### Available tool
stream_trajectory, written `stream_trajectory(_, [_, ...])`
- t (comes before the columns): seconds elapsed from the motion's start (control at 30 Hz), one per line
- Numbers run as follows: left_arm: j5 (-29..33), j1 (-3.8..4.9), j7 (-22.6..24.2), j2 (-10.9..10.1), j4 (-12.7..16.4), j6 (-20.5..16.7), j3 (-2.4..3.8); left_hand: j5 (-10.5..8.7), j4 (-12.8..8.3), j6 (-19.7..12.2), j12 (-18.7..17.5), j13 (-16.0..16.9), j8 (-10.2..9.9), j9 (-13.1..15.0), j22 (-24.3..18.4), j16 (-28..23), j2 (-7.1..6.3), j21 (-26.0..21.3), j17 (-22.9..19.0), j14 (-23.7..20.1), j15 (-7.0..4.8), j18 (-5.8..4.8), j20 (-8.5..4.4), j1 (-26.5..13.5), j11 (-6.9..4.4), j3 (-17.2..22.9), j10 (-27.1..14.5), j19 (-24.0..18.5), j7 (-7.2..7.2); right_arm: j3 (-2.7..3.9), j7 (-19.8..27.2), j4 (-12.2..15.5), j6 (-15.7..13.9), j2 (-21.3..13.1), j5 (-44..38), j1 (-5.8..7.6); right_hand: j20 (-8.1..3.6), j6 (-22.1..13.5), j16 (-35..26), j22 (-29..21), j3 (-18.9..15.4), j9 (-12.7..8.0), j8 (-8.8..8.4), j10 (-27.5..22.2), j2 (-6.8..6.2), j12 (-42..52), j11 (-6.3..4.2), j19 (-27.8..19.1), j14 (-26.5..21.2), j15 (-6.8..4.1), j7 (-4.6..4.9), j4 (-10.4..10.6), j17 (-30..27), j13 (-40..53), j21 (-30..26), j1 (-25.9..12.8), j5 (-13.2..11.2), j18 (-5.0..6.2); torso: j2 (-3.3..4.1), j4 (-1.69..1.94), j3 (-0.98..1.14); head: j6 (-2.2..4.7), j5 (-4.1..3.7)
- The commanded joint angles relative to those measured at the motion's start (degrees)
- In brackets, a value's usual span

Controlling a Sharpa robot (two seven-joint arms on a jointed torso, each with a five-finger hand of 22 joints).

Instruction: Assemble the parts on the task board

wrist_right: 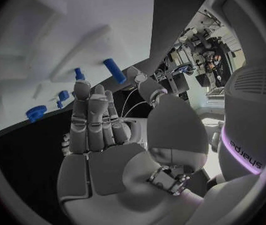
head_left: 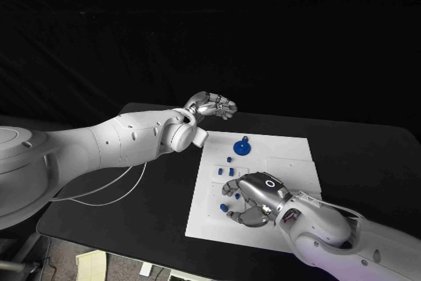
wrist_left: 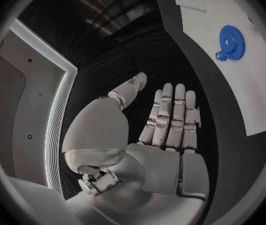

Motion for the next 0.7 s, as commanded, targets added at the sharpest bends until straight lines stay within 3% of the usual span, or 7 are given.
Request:
stream_trajectory(0.03, [0.00,0.08,0.45,0.01,0.02,0.65,0.06,-0.34,0.04,-0.29,0.09,-0.10,0.38,-0.08,0.09,-0.30,0.48,-0.36,0.08,-0.03,0.43,0.41,0.34,0.10,-0.16,-0.31,-0.42,-0.24,-0.02,1.03,3.86,0.54,0.12,-1.86,18.16,1.56,0.31,0.43,0.24,0.41,-0.16,0.01,0.25,1.18,0.59,0.52,-0.35,-0.10,-0.28,0.06,-0.27,0.43,-0.11,-0.04,-0.26,0.15,0.38,1.78,-0.03,-0.04,-0.01,0.60,-0.60])
stream_trajectory(0.23, [0.04,0.07,0.46,-0.40,-0.17,0.67,0.05,-0.35,0.08,-0.29,0.10,-0.12,0.38,-0.08,0.11,-0.33,0.48,-0.39,0.13,-0.02,0.44,0.39,0.35,0.06,-0.15,-0.33,-0.42,-0.25,-0.02,3.20,4.39,1.32,6.18,-6.92,29.77,4.93,0.82,2.43,-0.30,0.58,-3.68,1.25,1.82,4.81,4.19,5.98,-2.21,-1.40,-1.24,-1.73,-1.28,-0.82,-0.35,2.42,-0.82,-1.98,1.12,1.78,-0.10,-0.20,0.06,1.89,-2.03])
stream_trajectory(0.33, [0.14,0.05,0.50,-0.55,-0.24,0.66,0.04,-0.36,0.10,-0.29,0.11,-0.13,0.39,-0.08,0.12,-0.35,0.48,-0.40,0.15,-0.01,0.44,0.39,0.36,0.02,-0.15,-0.35,-0.41,-0.26,-0.02,3.23,3.18,-0.83,11.58,-9.11,33.59,7.29,0.90,2.09,-0.49,0.52,-5.35,1.84,1.82,6.84,4.86,11.97,-3.46,-1.45,-1.31,-3.21,-1.55,-0.76,-0.44,6.10,-1.04,-2.63,1.44,1.78,-0.14,-0.19,0.11,2.41,-2.96])
stream_trajectory(0.4, [0.17,0.05,0.59,-0.50,-0.39,0.65,0.04,-0.37,0.12,-0.29,0.11,-0.13,0.39,-0.08,0.13,-0.36,0.48,-0.41,0.17,0.00,0.45,0.38,0.36,0.00,-0.15,-0.36,-0.41,-0.26,-0.02,3.23,2.70,-2.13,12.31,-9.84,36.88,8.08,0.90,2.44,-0.35,0.50,-5.93,2.04,2.00,8.93,5.68,15.35,-4.05,-1.12,-1.07,-3.50,-2.16,-0.21,-0.37,8.26,-0.95,-3.60,1.79,1.78,-0.18,-0.16,0.09,2.59,-3.65])
stream_trajectory(0.47, [0.23,0.03,0.63,-0.41,-0.45,0.74,0.04,-0.38,0.15,-0.29,0.11,-0.14,0.40,-0.08,0.14,-0.38,0.49,-0.41,0.20,0.00,0.45,0.37,0.37,-0.05,-0.15,-0.38,-0.41,-0.26,-0.01,3.22,1.59,-3.63,14.49,-11.04,39.90,8.79,0.23,2.69,-0.45,0.25,-7.63,2.41,1.81,6.62,6.88,26.12,-5.42,-0.36,-0.62,-4.93,-2.62,-1.00,-0.35,17.23,-1.08,-4.37,3.68,1.78,-0.35,-0.29,0.04,3.03,-4.49])
stream_trajectory(0.57, [0.41,-0.02,0.66,-0.13,-0.82,0.88,0.03,-0.38,0.18,-0.31,0.12,-0.15,0.39,-0.09,0.16,-0.40,0.50,-0.42,0.23,0.01,0.45,0.37,0.37,-0.10,-0.15,-0.40,-0.40,-0.26,0.00,3.21,-1.23,-5.34,18.33,-12.73,45.43,9.86,-0.21,2.82,-0.43,0.15,-8.33,2.73,1.26,2.46,7.48,39.71,-6.01,0.46,0.10,-5.37,-3.60,-1.13,-0.23,29.36,-1.11,-5.09,3.52,1.78,-0.54,-0.43,0.06,3.47,-5.49])
stream_trajectory(0.7, [0.52,-0.20,0.66,0.04,-1.08,1.14,0.02,-0.38,0.23,-0.34,0.13,-0.17,0.38,-0.10,0.19,-0.43,0.55,-0.44,0.28,0.03,0.45,0.37,0.37,-0.19,-0.15,-0.43,-0.40,-0.25,0.01,3.20,-6.21,-5.80,23.23,-14.96,50.58,10.77,-0.66,2.78,1.00,0.62,-7.77,2.95,0.83,1.55,8.50,45.39,-6.14,1.72,0.93,-5.57,-3.51,0.07,0.82,34.76,-0.26,-6.50,3.60,1.78,-0.83,-0.59,0.27,3.69,-7.10])
